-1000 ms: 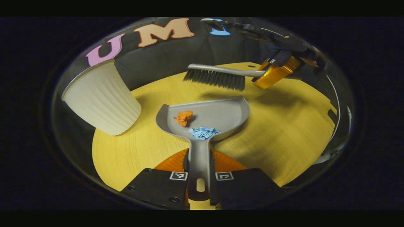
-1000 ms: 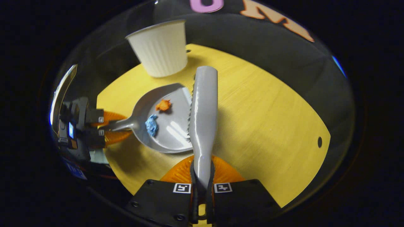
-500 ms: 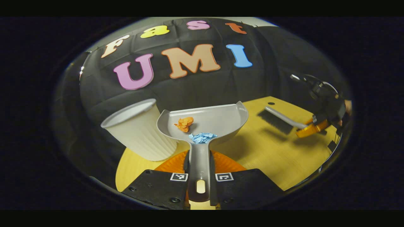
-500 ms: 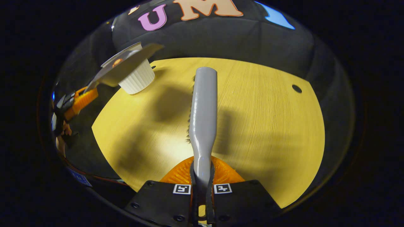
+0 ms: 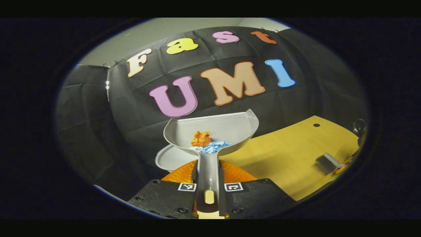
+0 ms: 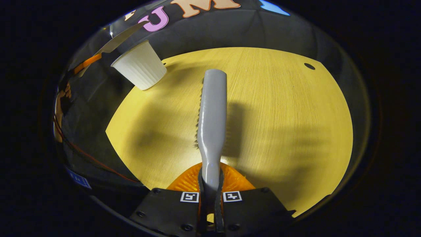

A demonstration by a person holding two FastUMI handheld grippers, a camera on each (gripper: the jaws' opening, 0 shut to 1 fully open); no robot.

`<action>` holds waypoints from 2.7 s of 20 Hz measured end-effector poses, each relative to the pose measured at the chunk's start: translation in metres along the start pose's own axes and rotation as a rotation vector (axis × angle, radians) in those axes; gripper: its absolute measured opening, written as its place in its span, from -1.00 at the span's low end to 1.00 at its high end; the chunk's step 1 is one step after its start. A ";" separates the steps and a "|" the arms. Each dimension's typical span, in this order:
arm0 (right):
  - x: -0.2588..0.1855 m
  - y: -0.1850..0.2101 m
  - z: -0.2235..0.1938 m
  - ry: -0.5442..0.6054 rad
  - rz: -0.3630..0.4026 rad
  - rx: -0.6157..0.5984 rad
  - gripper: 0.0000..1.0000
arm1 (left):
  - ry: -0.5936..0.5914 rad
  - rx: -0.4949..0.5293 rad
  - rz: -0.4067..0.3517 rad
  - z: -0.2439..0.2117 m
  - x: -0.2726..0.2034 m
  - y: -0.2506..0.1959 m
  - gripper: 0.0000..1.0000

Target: Pick up the small broom and dustpan from the desktop, sweep the trash into the dustpan with the broom, and then empty the trash into the garbage bin.

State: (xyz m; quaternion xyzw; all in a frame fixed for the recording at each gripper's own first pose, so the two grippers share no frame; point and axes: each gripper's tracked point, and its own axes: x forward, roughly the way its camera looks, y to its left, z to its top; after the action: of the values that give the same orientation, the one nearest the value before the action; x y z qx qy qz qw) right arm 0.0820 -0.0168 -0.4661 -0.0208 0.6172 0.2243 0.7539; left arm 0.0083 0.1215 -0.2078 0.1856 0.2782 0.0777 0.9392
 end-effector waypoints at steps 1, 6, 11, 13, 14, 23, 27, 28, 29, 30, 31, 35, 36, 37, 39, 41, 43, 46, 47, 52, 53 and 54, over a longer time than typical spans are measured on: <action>0.000 -0.001 0.001 0.001 0.001 -0.003 -0.76 | 0.010 0.031 0.033 0.002 0.006 0.017 -0.68; 0.000 -0.001 0.003 0.011 0.003 -0.017 -0.76 | 0.094 0.302 0.158 -0.008 0.025 0.089 -0.65; -0.002 -0.003 0.007 0.011 -0.007 -0.031 -0.75 | 0.181 0.589 0.189 -0.028 0.032 0.125 -0.68; 0.000 -0.005 0.006 -0.025 -0.025 -0.037 -0.76 | 0.210 0.715 0.199 -0.034 0.037 0.131 -0.68; 0.001 -0.004 0.004 -0.035 -0.029 -0.038 -0.75 | 0.220 0.785 0.212 -0.034 0.040 0.136 -0.68; 0.002 -0.007 0.007 -0.033 -0.014 -0.044 -0.76 | 0.226 1.320 0.169 -0.039 0.049 0.128 -0.67; 0.001 -0.007 0.010 -0.043 -0.011 -0.038 -0.76 | 0.220 1.272 0.188 -0.030 0.045 0.138 -0.66; 0.001 -0.007 0.009 -0.051 -0.011 -0.032 -0.76 | 0.205 1.178 0.189 -0.027 0.040 0.139 -0.67; 0.001 -0.006 0.008 -0.059 -0.012 -0.022 -0.76 | 0.193 1.054 0.184 -0.026 0.034 0.136 -0.68; 0.002 -0.004 0.009 -0.071 -0.012 -0.012 -0.76 | 0.188 0.926 0.182 -0.026 0.030 0.131 -0.67; 0.004 -0.002 0.007 -0.080 -0.010 -0.005 -0.75 | 0.166 0.816 0.176 -0.021 0.027 0.123 -0.67; 0.008 0.001 0.007 -0.136 -0.018 0.005 -0.75 | 0.063 0.480 0.127 0.003 0.008 0.077 -0.64; 0.008 0.001 0.008 -0.161 -0.033 0.010 -0.75 | 0.048 0.390 0.094 0.000 0.003 0.057 -0.64; 0.007 0.001 0.009 -0.213 -0.063 0.003 -0.76 | 0.022 0.302 0.058 0.002 -0.003 0.036 -0.64; 0.008 0.002 0.007 -0.310 -0.115 -0.001 -0.75 | -0.037 0.146 0.017 0.009 -0.014 -0.004 -0.71; 0.004 0.000 0.009 -0.365 -0.152 0.020 -0.76 | -0.074 0.034 -0.025 0.012 -0.020 -0.041 -0.71; 0.002 -0.002 0.008 -0.402 -0.194 0.052 -0.75 | -0.077 -0.072 -0.088 0.004 -0.030 -0.081 -0.70; 0.000 -0.006 0.008 -0.386 -0.230 0.107 -0.76 | -0.009 -0.133 -0.164 -0.026 -0.047 -0.134 -0.68; 0.001 -0.008 0.008 -0.377 -0.249 0.116 -0.76 | 0.019 -0.122 -0.183 -0.039 -0.053 -0.148 -0.68; 0.027 -0.015 -0.015 -0.270 -0.294 0.162 -0.76 | 0.177 -0.120 -0.252 -0.122 -0.065 -0.210 -0.67; 0.030 -0.016 -0.019 -0.246 -0.301 0.164 -0.76 | 0.214 -0.114 -0.258 -0.138 -0.062 -0.214 -0.67; 0.035 -0.020 -0.025 -0.219 -0.312 0.160 -0.75 | 0.253 -0.113 -0.259 -0.154 -0.061 -0.218 -0.67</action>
State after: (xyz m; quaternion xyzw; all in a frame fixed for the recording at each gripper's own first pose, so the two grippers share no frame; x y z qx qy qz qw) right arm 0.0705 -0.0311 -0.5102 -0.0314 0.5367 0.0560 0.8413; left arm -0.1183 -0.0476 -0.3822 0.0838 0.4110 -0.0055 0.9077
